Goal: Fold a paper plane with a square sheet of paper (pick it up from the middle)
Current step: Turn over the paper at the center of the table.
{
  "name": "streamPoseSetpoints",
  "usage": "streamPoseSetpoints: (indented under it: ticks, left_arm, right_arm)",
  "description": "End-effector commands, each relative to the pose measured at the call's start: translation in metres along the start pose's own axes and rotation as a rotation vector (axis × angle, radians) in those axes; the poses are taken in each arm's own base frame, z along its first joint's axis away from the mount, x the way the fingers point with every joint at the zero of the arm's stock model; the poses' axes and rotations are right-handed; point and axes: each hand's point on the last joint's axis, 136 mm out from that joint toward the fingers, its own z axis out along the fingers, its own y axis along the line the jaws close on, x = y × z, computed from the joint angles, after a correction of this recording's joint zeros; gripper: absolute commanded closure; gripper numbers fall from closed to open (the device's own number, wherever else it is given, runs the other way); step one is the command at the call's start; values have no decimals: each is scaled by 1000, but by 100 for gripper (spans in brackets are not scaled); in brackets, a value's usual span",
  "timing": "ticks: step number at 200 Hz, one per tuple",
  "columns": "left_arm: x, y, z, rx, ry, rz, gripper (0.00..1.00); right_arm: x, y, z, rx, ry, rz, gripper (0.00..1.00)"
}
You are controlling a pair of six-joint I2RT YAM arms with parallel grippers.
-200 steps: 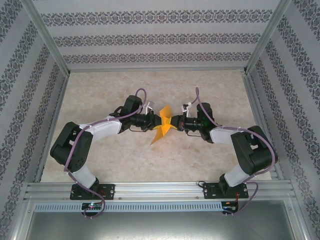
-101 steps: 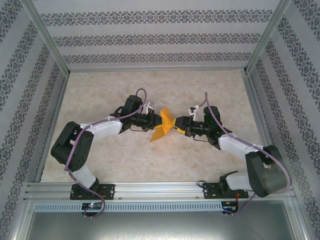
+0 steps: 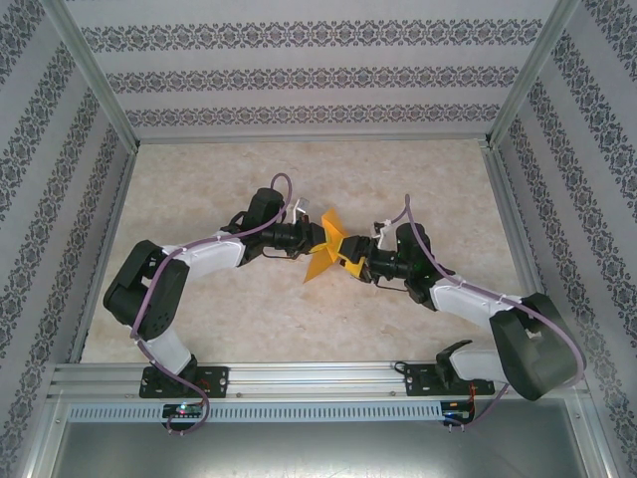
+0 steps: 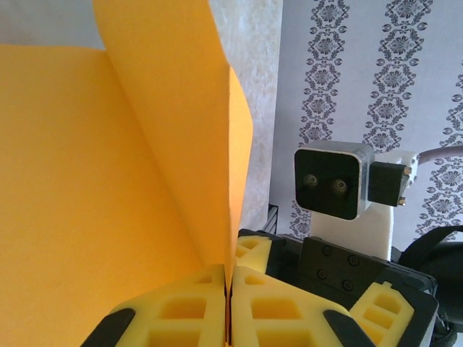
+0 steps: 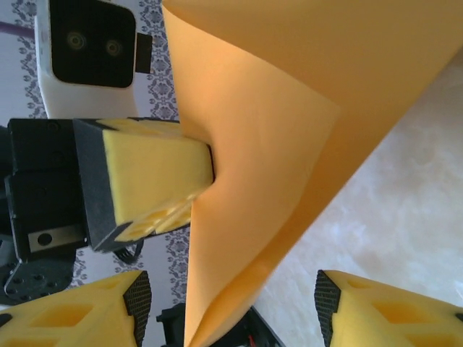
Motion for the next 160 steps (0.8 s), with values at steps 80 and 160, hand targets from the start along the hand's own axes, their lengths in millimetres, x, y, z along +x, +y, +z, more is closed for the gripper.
streamPoseSetpoints:
  ticks: [80, 160]
  left_arm:
    - [5, -4, 7, 52, 0, 16, 87]
    - [7, -3, 4, 28, 1, 29, 82]
  right_arm:
    - [-9, 9, 3, -58, -63, 59, 51]
    - [-7, 5, 4, -43, -51, 56, 80]
